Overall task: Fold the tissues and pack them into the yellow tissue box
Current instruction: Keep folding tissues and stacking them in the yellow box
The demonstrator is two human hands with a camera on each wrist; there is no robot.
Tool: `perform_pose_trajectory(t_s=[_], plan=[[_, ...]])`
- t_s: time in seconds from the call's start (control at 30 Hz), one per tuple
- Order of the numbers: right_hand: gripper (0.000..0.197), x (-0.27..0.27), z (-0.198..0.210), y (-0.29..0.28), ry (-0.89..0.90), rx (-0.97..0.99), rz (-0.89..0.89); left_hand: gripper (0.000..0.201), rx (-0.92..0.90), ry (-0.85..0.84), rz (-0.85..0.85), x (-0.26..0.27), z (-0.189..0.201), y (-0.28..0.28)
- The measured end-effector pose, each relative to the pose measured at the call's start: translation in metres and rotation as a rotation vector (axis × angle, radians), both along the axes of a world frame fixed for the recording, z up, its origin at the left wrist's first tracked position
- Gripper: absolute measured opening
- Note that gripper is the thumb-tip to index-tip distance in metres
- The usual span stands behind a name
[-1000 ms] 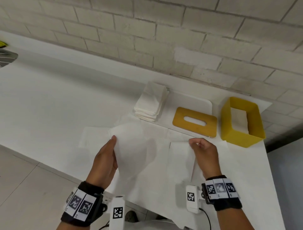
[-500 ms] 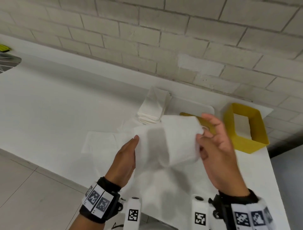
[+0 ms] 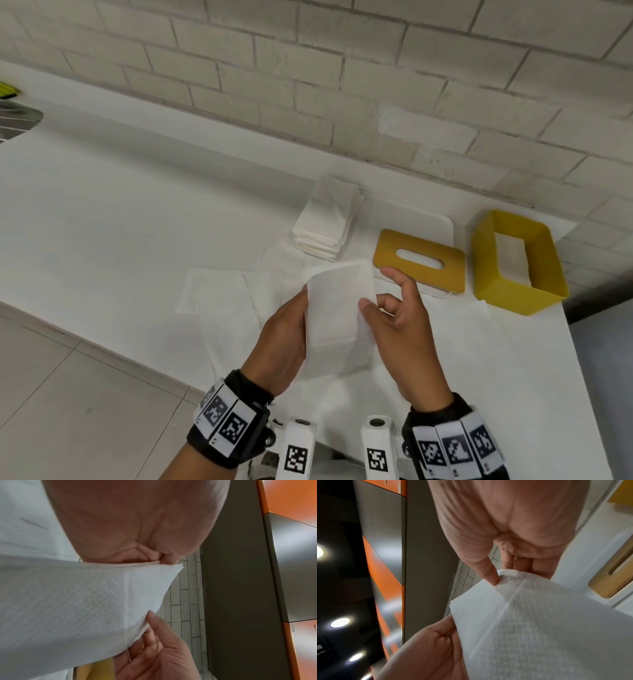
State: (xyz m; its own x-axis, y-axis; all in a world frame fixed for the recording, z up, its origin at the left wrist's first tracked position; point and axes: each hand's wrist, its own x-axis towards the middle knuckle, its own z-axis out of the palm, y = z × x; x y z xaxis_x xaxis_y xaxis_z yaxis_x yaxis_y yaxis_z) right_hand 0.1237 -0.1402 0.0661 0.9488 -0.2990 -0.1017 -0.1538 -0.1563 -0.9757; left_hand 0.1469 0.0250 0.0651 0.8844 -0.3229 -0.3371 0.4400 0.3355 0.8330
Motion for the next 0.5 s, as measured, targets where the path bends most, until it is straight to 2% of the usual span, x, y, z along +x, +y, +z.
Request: perform_pose_trajectory(t_s=[0.17,0.3,0.4,0.5], plan=[[0.052,-0.003,-0.002,0.004,0.027,0.012,-0.016,0.059,-0.099,0.027,-0.042,-0.002,-0.007,0.007],[0.051,-0.004,-0.004,0.008,0.051,0.0,-0.012,0.049,-0.084,0.021,-0.046,-0.008,-0.011,0.012],[0.048,-0.005,-0.006,0.01,0.087,-0.014,0.045,0.042,0.016,0.052,0.03,-0.009,-0.018,0.015],[0.042,-0.007,-0.015,0.001,0.162,-0.001,0.089,0.044,0.031,0.107,0.171,-0.003,-0.023,0.027]])
